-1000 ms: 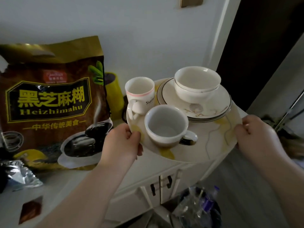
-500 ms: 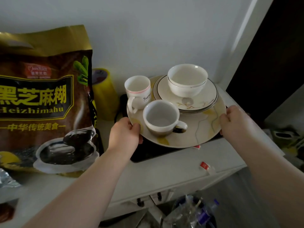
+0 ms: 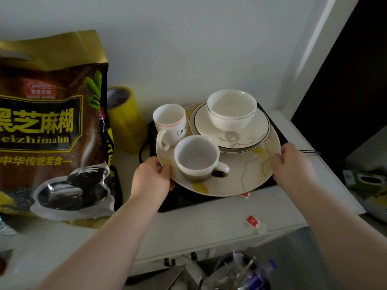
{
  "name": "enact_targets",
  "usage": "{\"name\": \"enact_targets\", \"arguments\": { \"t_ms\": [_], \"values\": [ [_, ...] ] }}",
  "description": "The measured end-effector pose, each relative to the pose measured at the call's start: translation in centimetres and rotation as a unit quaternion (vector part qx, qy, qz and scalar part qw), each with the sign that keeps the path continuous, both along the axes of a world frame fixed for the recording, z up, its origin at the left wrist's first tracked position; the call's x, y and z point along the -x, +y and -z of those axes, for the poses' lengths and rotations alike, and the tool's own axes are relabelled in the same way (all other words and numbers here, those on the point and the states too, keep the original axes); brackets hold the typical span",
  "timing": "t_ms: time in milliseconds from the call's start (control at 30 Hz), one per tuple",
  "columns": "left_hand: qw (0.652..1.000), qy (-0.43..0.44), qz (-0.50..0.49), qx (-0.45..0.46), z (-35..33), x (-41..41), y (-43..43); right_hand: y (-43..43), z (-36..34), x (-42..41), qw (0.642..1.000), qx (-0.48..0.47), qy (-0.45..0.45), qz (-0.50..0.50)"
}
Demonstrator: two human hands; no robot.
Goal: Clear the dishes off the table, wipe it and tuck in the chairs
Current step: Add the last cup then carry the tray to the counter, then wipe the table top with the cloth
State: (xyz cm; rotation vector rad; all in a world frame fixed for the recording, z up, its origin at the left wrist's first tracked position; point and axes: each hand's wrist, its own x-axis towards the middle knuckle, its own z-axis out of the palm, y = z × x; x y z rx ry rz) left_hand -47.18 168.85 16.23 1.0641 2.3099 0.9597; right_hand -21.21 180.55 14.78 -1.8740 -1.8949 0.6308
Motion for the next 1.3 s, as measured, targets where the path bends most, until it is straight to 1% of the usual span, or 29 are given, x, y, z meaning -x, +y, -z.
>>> {"name": "enact_targets", "arguments": {
  "t_ms": [200, 300, 400, 500, 533, 600, 667, 733, 767, 800, 833, 900, 967, 1000, 1033, 1100, 1133, 1200, 1300],
  "values": [
    [0.998, 0.033, 0.018, 0.045, 0.3, 0.5, 0.1, 0.3, -0.2, 0.1, 0.999, 0.011, -0.037, -0.012],
    [0.991, 0.088, 0.030, 0.101, 0.1, 0.8, 0.2, 0.5, -1.0, 0.1, 0.995, 0.018, -0.093, -0.020],
    [0.977, 0.143, 0.022, 0.156, -0.5, 0.4, 0.1, 0.5, -1.8, 0.4, 0.990, 0.034, -0.137, -0.015],
    [0.968, 0.170, 0.002, 0.186, -1.3, 0.0, -0.2, 0.0, -2.4, 0.2, 0.981, 0.039, -0.189, -0.002],
    [0.969, 0.175, -0.013, 0.176, -1.7, -0.1, -0.5, -0.3, -2.7, 0.0, 0.982, 0.031, -0.188, 0.004],
    [0.974, 0.193, -0.044, 0.109, -3.0, -0.3, -1.3, -1.4, -3.4, -0.4, 0.988, 0.009, -0.150, 0.016],
    [0.974, 0.216, -0.065, -0.010, -4.5, -0.8, -2.3, -2.7, -4.3, -0.8, 0.995, -0.014, -0.102, 0.007],
    [0.959, 0.222, -0.036, -0.171, -6.1, -1.5, -3.2, -4.6, -5.1, -1.3, 0.997, -0.049, -0.065, -0.006],
    [0.943, 0.214, 0.009, -0.254, -6.9, -2.0, -3.3, -5.8, -5.4, -1.7, 0.996, -0.068, -0.053, -0.005],
    [0.924, 0.203, 0.068, -0.317, -7.7, -2.5, -3.4, -7.0, -5.4, -2.1, 0.995, -0.086, -0.043, -0.001],
    [0.905, 0.183, 0.137, -0.359, -8.4, -3.3, -3.5, -8.4, -5.4, -2.5, 0.995, -0.097, -0.033, 0.009],
    [0.873, 0.150, 0.272, -0.376, -9.4, -5.3, -3.8, -11.3, -5.2, -3.5, 0.994, -0.105, -0.006, 0.039],
    [0.837, 0.110, 0.420, -0.333, -10.2, -8.3, -4.7, -15.8, -4.8, -4.8, 0.990, -0.095, 0.015, 0.106],
    [0.821, 0.108, 0.474, -0.299, -10.3, -9.4, -5.0, -17.1, -4.4, -5.2, 0.988, -0.087, 0.019, 0.124],
    [0.787, 0.111, 0.549, -0.259, -10.0, -11.2, -6.1, -20.4, -4.0, -6.0, 0.983, -0.075, 0.018, 0.170],
    [0.702, 0.125, 0.671, -0.204, -9.3, -14.7, -8.6, -26.5, -2.8, -7.6, 0.968, -0.058, 0.019, 0.243],
    [0.666, 0.125, 0.712, -0.184, -8.8, -16.4, -9.9, -29.5, -2.2, -8.3, 0.961, -0.048, 0.023, 0.270],
    [0.606, 0.129, 0.770, -0.152, -7.7, -19.9, -12.8, -35.5, -1.2, -9.7, 0.948, -0.007, 0.020, 0.317],
    [0.532, 0.149, 0.824, -0.125, -5.4, -24.9, -18.0, -44.6, -0.6, -11.2, 0.920, 0.056, 0.033, 0.387]
  ]
}}
